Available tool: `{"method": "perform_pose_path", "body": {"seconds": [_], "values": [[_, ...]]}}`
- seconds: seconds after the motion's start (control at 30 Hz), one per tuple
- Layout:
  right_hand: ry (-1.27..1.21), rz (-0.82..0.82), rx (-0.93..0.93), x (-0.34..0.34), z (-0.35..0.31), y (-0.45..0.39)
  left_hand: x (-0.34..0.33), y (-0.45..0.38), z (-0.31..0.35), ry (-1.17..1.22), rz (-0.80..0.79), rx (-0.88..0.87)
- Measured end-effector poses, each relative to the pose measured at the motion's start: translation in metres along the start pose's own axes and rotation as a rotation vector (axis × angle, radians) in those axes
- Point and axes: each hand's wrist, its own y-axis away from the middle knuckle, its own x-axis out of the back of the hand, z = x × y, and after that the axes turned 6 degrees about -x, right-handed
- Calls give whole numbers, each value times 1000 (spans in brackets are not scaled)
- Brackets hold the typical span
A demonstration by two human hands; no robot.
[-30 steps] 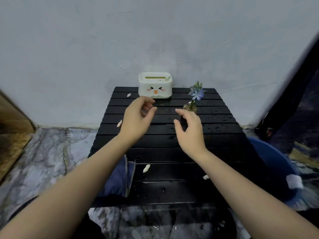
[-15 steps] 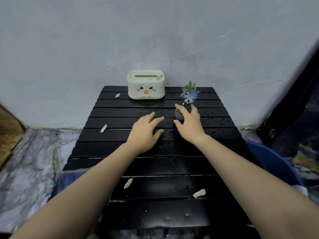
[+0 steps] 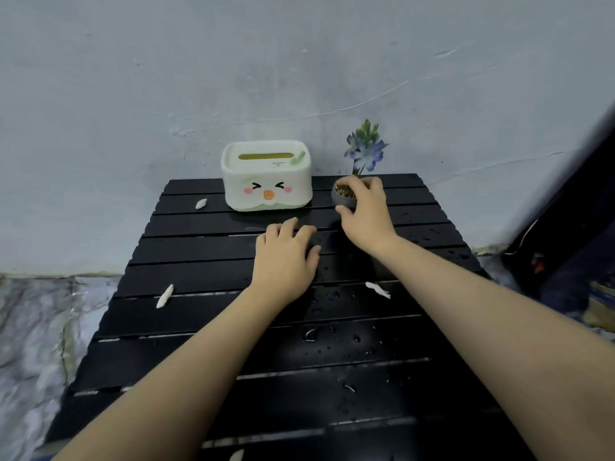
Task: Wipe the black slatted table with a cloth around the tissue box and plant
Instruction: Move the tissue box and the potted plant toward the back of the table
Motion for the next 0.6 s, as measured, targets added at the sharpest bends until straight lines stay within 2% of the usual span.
{"method": "perform_pose_path", "body": {"seconds": [0.23, 0.6], "values": [[122, -58, -39, -26, -1, -50, -10, -9, -13, -24, -19, 5], [133, -59, -53, -25, -1, -39, -4, -7, -13, 13, -17, 17]]}}
